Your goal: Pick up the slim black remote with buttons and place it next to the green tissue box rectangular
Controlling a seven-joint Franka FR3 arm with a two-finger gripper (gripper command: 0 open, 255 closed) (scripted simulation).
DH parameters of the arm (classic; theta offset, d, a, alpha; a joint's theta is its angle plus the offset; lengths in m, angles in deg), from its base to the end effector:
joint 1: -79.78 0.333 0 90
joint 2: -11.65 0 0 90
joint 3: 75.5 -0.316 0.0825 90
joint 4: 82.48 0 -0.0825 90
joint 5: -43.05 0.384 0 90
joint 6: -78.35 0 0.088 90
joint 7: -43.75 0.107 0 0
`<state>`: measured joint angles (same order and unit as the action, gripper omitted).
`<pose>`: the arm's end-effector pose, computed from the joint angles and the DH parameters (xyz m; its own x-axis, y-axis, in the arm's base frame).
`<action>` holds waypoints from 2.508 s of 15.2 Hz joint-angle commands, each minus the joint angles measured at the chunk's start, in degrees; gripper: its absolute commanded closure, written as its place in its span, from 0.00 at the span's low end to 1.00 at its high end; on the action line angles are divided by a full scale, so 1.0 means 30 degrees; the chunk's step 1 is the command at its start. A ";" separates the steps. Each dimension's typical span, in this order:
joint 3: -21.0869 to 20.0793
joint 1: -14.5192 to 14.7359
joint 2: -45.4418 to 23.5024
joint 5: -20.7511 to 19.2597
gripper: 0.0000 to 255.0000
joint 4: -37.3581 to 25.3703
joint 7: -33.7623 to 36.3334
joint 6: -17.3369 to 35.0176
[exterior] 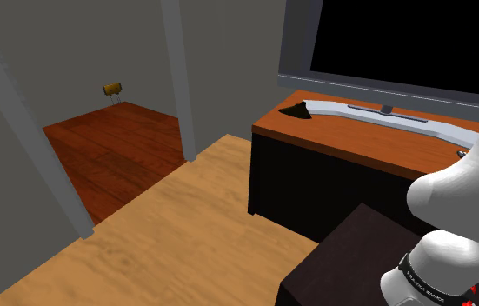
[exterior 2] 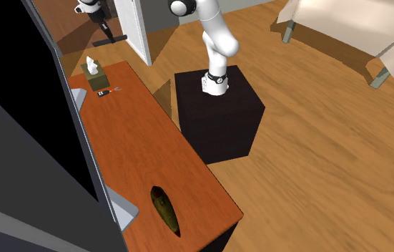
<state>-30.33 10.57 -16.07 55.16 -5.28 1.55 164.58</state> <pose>-0.1537 -0.6310 0.4946 0.3212 -0.9201 -0.2241 -0.9461 -0.3222 -0.0329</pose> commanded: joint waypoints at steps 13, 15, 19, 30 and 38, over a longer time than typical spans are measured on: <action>-0.0224 0.0462 -0.0323 0.0296 1.00 0.3273 -0.0062 0.3429; -0.0282 0.0478 -0.0444 0.0386 1.00 0.3638 -0.0090 0.3880; -0.0418 0.0478 -0.0733 0.0597 1.00 0.4299 -0.0161 0.4757; -0.0928 0.0288 -0.1818 0.1347 1.00 0.5685 -0.0439 0.7010; -0.1039 0.0230 -0.2049 0.1501 1.00 0.5869 -0.0498 0.7385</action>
<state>-33.44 11.26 -22.22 59.66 12.31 0.06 186.71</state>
